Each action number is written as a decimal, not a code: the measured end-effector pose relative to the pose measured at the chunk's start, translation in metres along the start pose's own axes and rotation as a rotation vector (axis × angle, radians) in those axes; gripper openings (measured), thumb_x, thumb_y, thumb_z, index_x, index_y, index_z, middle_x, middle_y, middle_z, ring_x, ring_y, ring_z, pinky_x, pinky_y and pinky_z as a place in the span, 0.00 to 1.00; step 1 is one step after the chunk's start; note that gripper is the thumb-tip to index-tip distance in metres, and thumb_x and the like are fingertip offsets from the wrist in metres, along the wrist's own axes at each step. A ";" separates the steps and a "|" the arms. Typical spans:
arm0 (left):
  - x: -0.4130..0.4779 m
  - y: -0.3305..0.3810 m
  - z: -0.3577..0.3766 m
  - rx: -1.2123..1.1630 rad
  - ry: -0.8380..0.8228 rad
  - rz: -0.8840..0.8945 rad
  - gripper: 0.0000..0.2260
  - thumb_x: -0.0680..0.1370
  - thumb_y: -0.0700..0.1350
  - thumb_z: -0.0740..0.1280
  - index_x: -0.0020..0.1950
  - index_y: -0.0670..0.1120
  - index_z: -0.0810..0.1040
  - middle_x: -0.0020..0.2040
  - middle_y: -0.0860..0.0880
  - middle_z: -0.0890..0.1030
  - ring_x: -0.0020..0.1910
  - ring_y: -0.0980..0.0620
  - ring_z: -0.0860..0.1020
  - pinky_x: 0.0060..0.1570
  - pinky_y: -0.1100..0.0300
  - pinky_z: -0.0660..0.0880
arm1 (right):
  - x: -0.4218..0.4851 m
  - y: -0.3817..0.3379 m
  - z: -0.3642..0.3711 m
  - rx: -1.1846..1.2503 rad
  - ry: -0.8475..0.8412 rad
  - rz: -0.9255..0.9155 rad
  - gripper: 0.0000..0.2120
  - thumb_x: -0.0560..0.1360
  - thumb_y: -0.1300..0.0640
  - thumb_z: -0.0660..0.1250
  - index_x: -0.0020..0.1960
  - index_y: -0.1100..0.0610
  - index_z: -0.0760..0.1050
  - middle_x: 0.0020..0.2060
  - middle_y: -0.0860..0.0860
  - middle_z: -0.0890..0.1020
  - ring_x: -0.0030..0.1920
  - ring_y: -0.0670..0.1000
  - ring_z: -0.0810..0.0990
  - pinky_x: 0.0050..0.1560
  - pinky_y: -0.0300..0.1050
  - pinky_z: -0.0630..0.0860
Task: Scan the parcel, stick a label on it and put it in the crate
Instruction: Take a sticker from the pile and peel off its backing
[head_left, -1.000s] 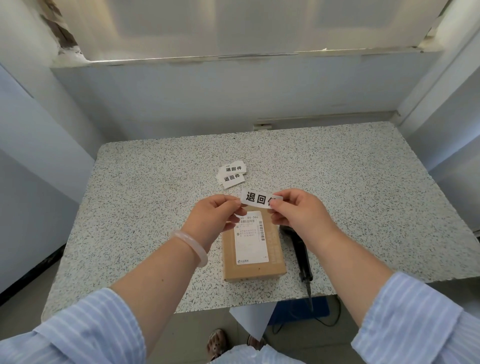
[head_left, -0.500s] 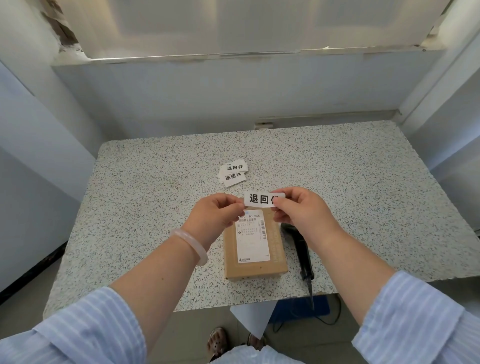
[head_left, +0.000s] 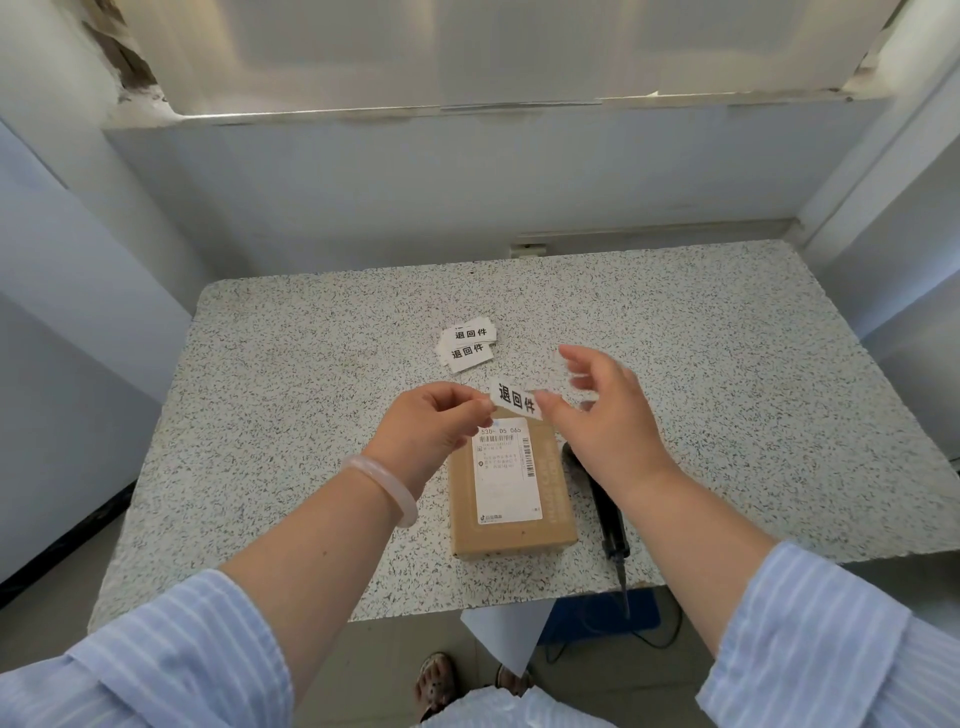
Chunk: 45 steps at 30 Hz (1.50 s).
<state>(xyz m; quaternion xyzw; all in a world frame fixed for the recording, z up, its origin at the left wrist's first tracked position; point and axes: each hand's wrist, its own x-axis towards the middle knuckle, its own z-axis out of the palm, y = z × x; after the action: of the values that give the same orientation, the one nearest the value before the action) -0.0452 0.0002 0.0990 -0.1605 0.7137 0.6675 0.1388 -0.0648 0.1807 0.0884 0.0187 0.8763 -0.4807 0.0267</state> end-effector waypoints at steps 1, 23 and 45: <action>0.000 0.000 0.000 0.016 0.000 0.010 0.03 0.73 0.43 0.72 0.39 0.47 0.82 0.34 0.53 0.84 0.41 0.51 0.78 0.58 0.45 0.77 | -0.001 -0.001 0.000 -0.067 0.047 -0.054 0.19 0.72 0.51 0.71 0.62 0.47 0.72 0.54 0.44 0.73 0.55 0.44 0.72 0.55 0.39 0.70; -0.002 -0.003 0.009 0.262 0.068 0.221 0.04 0.75 0.43 0.71 0.40 0.50 0.81 0.32 0.53 0.79 0.25 0.64 0.71 0.26 0.72 0.67 | -0.010 -0.019 0.009 -0.165 -0.099 -0.256 0.05 0.74 0.54 0.68 0.47 0.52 0.82 0.40 0.42 0.78 0.44 0.37 0.73 0.43 0.27 0.66; -0.004 -0.004 0.007 0.412 0.084 0.309 0.04 0.77 0.47 0.68 0.42 0.53 0.80 0.34 0.52 0.79 0.30 0.59 0.72 0.32 0.65 0.72 | -0.011 -0.020 0.012 -0.088 -0.091 -0.166 0.07 0.75 0.50 0.68 0.49 0.51 0.82 0.41 0.42 0.79 0.42 0.39 0.75 0.41 0.32 0.71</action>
<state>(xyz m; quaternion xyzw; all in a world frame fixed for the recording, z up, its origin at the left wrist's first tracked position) -0.0406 0.0067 0.0968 -0.0454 0.8557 0.5143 0.0351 -0.0542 0.1593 0.0997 -0.0769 0.8929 -0.4428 0.0275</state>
